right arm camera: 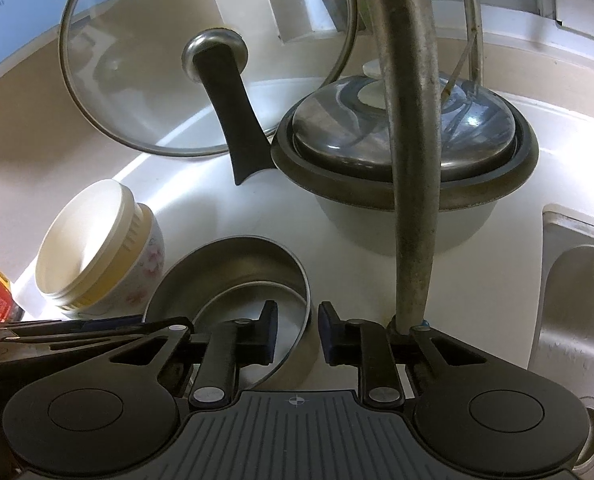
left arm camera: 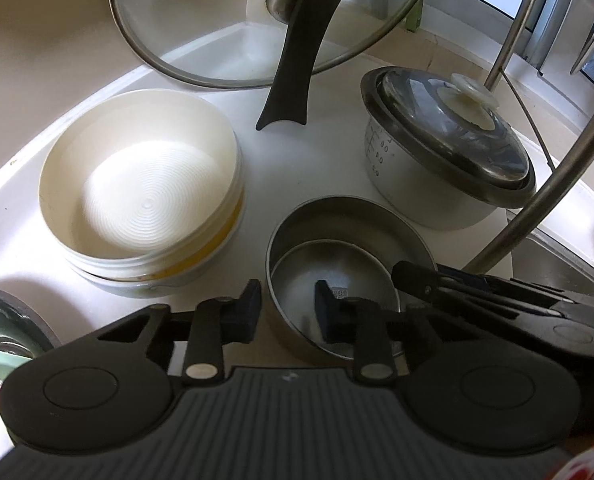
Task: Organize plates and bowls
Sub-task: 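Close both grippers on the rim of the small steel saucepan, then lift and carry the steel saucepan with both grippers over the cream bowl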
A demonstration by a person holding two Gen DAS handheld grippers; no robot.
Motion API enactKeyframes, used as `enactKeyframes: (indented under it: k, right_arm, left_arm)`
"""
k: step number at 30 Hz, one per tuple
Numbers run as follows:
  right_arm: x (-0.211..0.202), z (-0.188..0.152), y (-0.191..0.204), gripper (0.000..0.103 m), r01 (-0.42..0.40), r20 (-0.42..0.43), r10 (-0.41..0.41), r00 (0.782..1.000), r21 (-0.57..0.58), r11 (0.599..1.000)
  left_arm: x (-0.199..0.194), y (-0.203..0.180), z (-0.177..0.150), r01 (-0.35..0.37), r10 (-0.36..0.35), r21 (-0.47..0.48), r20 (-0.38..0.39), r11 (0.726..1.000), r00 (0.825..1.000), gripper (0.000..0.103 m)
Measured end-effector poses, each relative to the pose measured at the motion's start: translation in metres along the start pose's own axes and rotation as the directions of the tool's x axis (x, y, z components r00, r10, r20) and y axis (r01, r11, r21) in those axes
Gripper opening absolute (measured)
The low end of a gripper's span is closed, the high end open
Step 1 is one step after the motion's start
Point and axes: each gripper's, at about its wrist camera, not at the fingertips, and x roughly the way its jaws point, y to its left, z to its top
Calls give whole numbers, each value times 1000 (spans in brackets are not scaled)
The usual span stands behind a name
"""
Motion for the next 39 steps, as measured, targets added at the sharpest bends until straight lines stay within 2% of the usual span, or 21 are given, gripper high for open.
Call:
enactKeyframes:
  k: [10, 28, 39]
  right_arm:
    - [3, 0, 2, 10, 19, 2, -19, 1000, -32, 999]
    - [-10, 1, 7, 9, 18, 10, -17, 1000, -59, 998]
    - [-33, 2, 9, 9, 6, 20, -4, 1000, -71, 997]
  left_arm:
    - [2, -1, 0, -6, 6, 8, -1, 1000, 1000, 17]
    - [-14, -1, -5, 2, -2, 16, 14, 1000, 1000, 17]
    - [-36, -3, -9, 7, -8, 21, 42, 1000, 999, 17]
